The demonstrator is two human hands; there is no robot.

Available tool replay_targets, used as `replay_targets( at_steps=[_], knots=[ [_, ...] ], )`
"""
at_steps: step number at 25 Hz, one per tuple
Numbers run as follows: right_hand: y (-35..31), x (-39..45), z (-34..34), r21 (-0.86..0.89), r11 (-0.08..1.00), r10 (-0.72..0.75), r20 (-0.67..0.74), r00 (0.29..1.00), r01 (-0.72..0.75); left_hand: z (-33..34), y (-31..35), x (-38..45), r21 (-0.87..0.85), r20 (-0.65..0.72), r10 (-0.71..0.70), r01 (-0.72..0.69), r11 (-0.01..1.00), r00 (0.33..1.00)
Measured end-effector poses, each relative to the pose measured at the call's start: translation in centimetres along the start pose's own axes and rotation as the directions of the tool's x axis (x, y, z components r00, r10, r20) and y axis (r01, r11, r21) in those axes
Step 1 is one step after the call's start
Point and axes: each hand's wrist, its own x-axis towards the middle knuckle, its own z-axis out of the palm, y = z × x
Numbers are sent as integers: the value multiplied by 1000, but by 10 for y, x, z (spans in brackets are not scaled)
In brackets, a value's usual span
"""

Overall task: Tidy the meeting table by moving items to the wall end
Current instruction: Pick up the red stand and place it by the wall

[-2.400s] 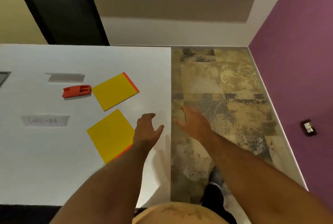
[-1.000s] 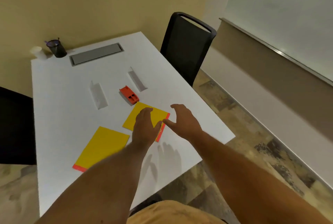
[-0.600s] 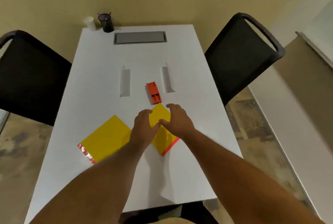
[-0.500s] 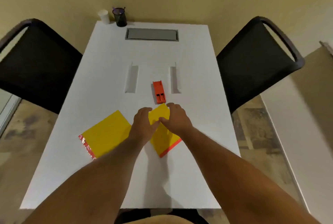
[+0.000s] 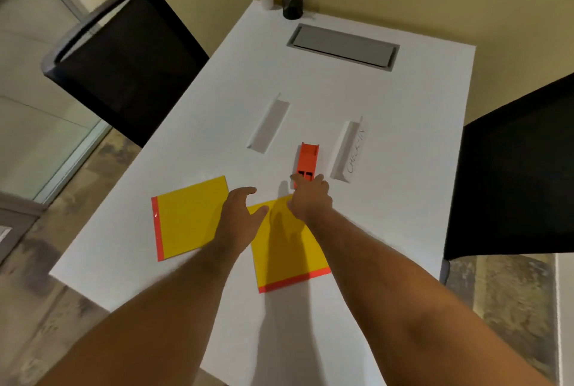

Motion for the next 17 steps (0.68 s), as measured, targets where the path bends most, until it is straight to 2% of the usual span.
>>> replay_targets(
  at_steps=[4, 7, 9, 11, 14, 17],
  knots=[
    [-3, 24, 3, -57, 998, 32, 108, 994, -26, 12, -17, -13, 8, 42, -32, 31, 999, 999],
    [5, 24, 2, -48, 998, -24, 116, 993, 30, 17, -30, -23, 7, 64, -90, 89, 996, 994],
    [12, 19, -1, -9, 996, -89, 52, 995, 90, 17, -32, -27, -2, 61, -118, 118, 993, 991],
    [18, 8, -7, 104, 984, -143, -45, 989, 147, 15, -25, -27, -57, 32, -141, 143, 988, 989],
    [27, -18, -2, 335, 898, -229, -196, 953, 285, 15, 0, -29, -242, -3, -201, 195, 950, 980],
    [35, -63, 12, 451, 800, -280, -304, 911, 396, 14, 33, -45, -449, 103, -289, 304, 841, 952]
  ],
)
